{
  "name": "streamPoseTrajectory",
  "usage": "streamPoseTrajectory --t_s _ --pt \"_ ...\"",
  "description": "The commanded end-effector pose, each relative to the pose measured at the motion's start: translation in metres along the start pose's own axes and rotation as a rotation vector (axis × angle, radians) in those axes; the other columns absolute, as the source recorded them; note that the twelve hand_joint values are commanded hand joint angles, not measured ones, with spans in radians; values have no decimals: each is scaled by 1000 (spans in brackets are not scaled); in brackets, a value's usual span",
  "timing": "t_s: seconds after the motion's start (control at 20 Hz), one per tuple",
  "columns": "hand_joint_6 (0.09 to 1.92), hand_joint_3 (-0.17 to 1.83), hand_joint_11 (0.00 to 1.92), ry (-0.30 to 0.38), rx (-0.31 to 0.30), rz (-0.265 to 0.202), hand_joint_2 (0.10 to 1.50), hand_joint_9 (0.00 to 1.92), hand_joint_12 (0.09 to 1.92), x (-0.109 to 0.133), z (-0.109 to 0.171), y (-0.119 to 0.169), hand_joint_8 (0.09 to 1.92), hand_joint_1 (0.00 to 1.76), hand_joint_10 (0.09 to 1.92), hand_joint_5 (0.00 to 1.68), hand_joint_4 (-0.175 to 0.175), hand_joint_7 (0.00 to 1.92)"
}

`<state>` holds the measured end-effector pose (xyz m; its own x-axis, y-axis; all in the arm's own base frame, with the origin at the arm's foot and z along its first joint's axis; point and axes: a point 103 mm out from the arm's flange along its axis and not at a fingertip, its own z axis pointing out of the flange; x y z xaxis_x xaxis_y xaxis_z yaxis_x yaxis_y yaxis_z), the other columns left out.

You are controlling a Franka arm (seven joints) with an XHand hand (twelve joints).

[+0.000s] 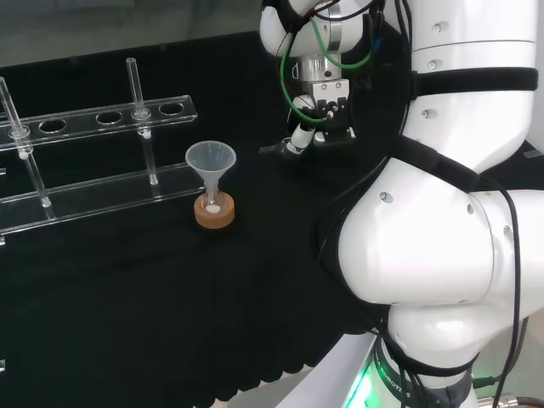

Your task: Put the weighing funnel back on the table.

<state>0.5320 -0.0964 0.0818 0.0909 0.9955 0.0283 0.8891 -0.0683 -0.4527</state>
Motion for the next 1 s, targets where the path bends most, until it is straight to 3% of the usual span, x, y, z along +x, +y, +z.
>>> streamPoseTrajectory --t_s 0.05,0.35,0.5,0.7,0.8,1.0 --pt "688 36 896 -54 27 0 1026 1166 1009 2 0 -4 706 941 87 891 -16 666" --pt "668 74 752 -140 79 -15 991 1029 1101 4 3 -4 700 894 87 721 -17 518" --pt "637 116 629 -146 116 -15 962 921 1174 4 4 -4 688 859 87 555 -18 407" --pt "440 379 465 -160 143 -19 817 779 1261 2 2 -4 684 816 87 400 -23 268" --pt "335 470 395 -157 136 -22 761 711 1295 1 -1 -7 672 800 87 352 -26 204" --pt "161 500 257 -123 49 -28 710 585 1344 -2 -18 -18 642 732 87 267 -27 94"
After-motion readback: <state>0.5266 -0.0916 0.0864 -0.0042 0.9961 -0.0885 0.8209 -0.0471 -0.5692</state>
